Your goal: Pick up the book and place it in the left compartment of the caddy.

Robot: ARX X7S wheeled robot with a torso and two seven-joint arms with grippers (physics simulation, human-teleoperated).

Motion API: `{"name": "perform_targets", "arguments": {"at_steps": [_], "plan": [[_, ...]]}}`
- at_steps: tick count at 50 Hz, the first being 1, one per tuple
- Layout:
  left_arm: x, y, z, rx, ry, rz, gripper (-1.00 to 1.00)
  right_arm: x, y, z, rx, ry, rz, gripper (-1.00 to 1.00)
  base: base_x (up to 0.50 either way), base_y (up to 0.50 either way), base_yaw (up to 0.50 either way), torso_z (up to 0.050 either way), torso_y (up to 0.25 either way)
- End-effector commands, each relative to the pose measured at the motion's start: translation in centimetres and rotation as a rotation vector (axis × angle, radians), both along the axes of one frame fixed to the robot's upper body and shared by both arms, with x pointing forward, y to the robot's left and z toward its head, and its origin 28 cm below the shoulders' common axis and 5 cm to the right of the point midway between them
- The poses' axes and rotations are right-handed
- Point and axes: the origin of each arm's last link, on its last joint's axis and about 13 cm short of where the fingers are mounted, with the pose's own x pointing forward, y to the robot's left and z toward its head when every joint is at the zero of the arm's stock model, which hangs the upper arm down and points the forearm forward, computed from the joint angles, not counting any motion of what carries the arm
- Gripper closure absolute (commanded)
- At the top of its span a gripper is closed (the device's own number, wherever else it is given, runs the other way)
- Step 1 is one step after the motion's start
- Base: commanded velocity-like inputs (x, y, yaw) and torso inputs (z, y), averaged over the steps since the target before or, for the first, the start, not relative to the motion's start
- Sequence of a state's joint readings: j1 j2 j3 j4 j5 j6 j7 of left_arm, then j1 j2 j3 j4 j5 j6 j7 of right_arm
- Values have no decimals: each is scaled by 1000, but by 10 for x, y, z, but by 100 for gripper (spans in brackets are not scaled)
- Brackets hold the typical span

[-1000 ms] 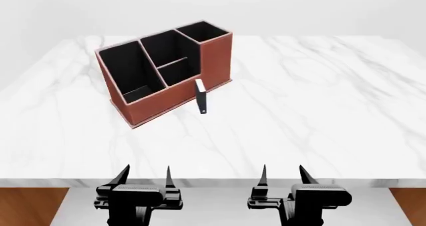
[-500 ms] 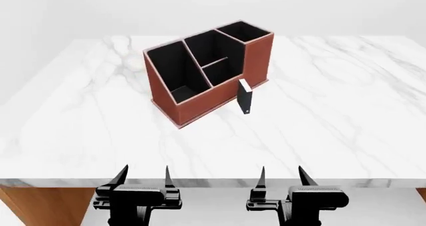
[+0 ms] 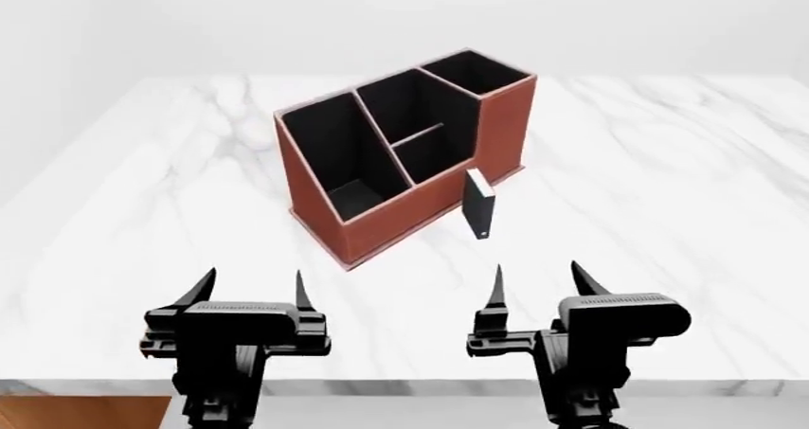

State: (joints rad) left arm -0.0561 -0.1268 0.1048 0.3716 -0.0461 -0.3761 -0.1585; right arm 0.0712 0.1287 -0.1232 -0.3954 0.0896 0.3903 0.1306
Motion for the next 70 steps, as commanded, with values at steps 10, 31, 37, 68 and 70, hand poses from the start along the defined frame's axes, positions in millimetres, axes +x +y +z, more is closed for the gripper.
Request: {"name": "perform_targets", "arguments": {"at_steps": [10, 31, 37, 68, 70], "plan": [[-1, 4, 7, 7, -5, 26, -100, 0, 1, 12, 11, 2, 22, -100, 500, 0, 0, 0, 0], [-2, 4, 3, 5, 0, 32, -100, 7, -3, 9, 21, 130, 61, -100, 381, 0, 0, 0, 1], [-3, 5, 2, 3, 0, 33, -100, 23, -15, 30, -5, 194, 63, -100, 0, 0, 0, 0, 0], [-4, 6, 2, 2, 2, 39, -100, 97, -45, 47, 82, 555, 196, -100, 0, 0, 0, 0, 0], [-4, 6, 1, 2, 4, 39, -100, 101, -45, 45, 77, 560, 184, -100, 0, 0, 0, 0, 0]]}}
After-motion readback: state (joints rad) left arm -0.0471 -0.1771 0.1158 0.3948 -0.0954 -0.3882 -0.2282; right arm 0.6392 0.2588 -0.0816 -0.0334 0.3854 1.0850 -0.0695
